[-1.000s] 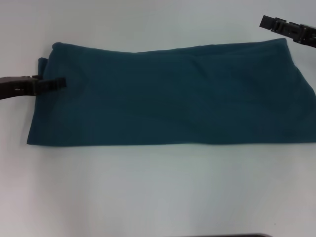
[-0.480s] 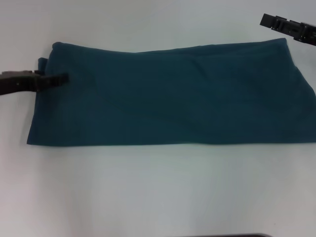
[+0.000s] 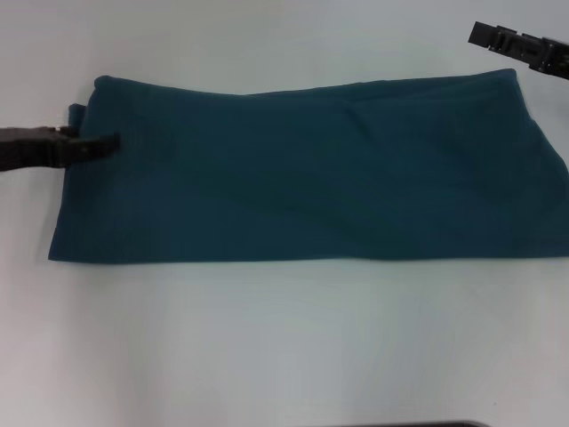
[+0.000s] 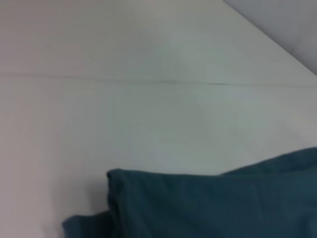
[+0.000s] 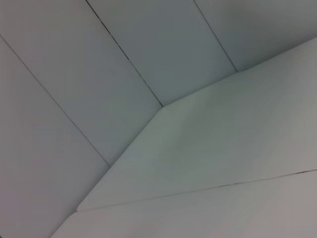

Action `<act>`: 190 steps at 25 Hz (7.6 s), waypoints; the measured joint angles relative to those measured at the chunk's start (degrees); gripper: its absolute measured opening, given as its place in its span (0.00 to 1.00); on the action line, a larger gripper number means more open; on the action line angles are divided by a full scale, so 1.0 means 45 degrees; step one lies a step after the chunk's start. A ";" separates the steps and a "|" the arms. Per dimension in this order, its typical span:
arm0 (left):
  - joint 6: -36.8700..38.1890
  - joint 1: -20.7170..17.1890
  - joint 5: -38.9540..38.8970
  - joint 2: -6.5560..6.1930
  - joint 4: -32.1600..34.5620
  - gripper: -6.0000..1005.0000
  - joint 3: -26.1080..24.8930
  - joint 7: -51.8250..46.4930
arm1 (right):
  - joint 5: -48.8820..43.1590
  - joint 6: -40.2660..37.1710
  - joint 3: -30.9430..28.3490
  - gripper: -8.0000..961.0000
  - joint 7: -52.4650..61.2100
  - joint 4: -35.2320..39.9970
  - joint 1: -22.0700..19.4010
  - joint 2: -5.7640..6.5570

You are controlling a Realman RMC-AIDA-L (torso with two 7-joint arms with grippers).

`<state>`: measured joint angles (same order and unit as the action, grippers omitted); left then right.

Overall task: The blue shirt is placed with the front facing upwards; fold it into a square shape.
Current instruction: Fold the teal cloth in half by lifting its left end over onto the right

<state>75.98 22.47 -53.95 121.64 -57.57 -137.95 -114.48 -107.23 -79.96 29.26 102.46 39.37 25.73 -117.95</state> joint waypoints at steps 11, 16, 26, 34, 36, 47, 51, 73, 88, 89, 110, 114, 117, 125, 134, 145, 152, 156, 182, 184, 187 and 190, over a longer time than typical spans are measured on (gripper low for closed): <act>-0.0334 0.0085 0.0364 0.0004 0.0613 0.79 0.0045 0.0126 | -0.0001 -0.0051 -0.0081 0.74 0.0024 0.0001 0.0012 0.0010; -0.0978 0.0224 0.0911 0.0153 0.0852 0.79 0.0086 0.0128 | -0.0001 -0.0068 -0.0079 0.74 0.0038 0.0001 0.0009 -0.0017; -0.0856 0.0366 0.0994 0.0194 0.0986 0.79 0.0356 0.0145 | -0.0001 -0.0073 -0.0076 0.74 0.0047 0.0001 0.0003 -0.0031; -0.0492 0.0590 0.0998 0.0195 0.0998 0.79 0.0610 0.0148 | -0.0001 -0.0081 -0.0076 0.74 0.0065 0.0001 0.0003 -0.0015; -0.0432 0.0642 0.0997 0.0195 0.0999 0.79 0.0613 0.0147 | -0.0001 -0.0082 -0.0076 0.74 0.0064 0.0001 0.0003 -0.0020; -0.0551 0.0582 0.0995 0.0022 0.0877 0.79 0.0485 0.0112 | 0.0000 -0.0082 -0.0077 0.74 0.0064 0.0001 0.0016 -0.0040; -0.0643 0.0453 0.0998 -0.0171 0.0781 0.79 0.0449 0.0024 | -0.0001 -0.0070 -0.0077 0.74 0.0063 0.0001 0.0021 -0.0040; 0.0434 0.1266 0.3998 0.0028 -0.1218 0.79 0.0622 -0.4038 | 0.0025 0.0017 -0.0078 0.74 0.0064 0.0002 0.0140 -0.0016; 0.0467 0.2404 0.6136 0.0321 -0.1074 0.79 0.0904 -0.5128 | 0.0153 -0.0075 -0.0085 0.74 0.0064 0.0001 0.0036 0.0019; 0.0462 0.2417 0.6154 0.0306 -0.1033 0.79 0.0905 -0.5186 | 0.0155 -0.0076 -0.0090 0.74 0.0063 0.0001 0.0021 0.0020; 0.0099 0.2831 0.6490 0.0065 -0.0222 0.79 0.0886 -0.5850 | 0.0156 -0.0115 -0.0166 0.74 0.0063 0.0001 -0.0007 0.0059; 0.0087 0.2894 0.6622 0.0039 -0.0203 0.79 0.0898 -0.6045 | 0.0156 -0.0123 -0.0203 0.74 0.0063 0.0001 -0.0015 0.0079; 0.0132 0.3000 0.6844 0.0034 -0.0162 0.79 0.0904 -0.6181 | 0.0156 -0.0123 -0.0209 0.74 0.0064 0.0001 -0.0016 0.0092; 0.0112 0.3376 0.7151 0.0019 0.0427 0.79 0.0910 -0.6274 | 0.0156 -0.0121 -0.0215 0.74 0.0064 0.0001 -0.0016 0.0104; 0.0262 0.3591 0.7186 0.0026 0.0432 0.79 0.0909 -0.6267 | 0.0156 -0.0140 -0.0234 0.74 0.0064 0.0001 -0.0016 0.0120; 0.0639 0.3764 0.7185 0.0162 0.0212 0.79 0.1587 -0.6286 | 0.0156 -0.0142 -0.0234 0.74 0.0084 0.0002 -0.0015 0.0137; 0.0915 0.3820 0.7151 0.0182 -0.0004 0.79 0.1600 -0.6227 | 0.0156 -0.0140 -0.0322 0.74 0.0083 0.0001 -0.0016 0.0137; 0.0833 0.3770 0.7194 0.0171 -0.0128 0.79 0.1596 -0.6229 | 0.0156 -0.0133 -0.0364 0.74 0.0084 0.0001 -0.0002 0.0137; 0.0189 0.3681 0.8256 0.0037 0.0026 0.80 0.1437 -0.6861 | 0.0155 -0.0141 -0.0371 0.74 0.0083 0.0001 -0.0012 0.0136; 0.0177 0.3723 0.8352 0.0038 0.0104 0.80 0.1436 -0.6873 | 0.0156 -0.0142 -0.0371 0.74 0.0083 0.0001 -0.0021 0.0136; 0.0167 0.3787 0.8407 0.0038 0.0241 0.79 0.1399 -0.6880 | 0.0156 -0.0142 -0.0385 0.74 0.0083 0.0001 -0.0024 0.0136; 0.0154 0.3820 0.8428 0.0037 0.0294 0.79 0.1384 -0.6882 | 0.0156 -0.0141 -0.0389 0.74 0.0083 0.0002 -0.0023 0.0136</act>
<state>76.68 39.66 -16.02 121.81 -56.25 -131.72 -145.45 -106.52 -80.60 27.51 102.83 39.38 25.63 -117.33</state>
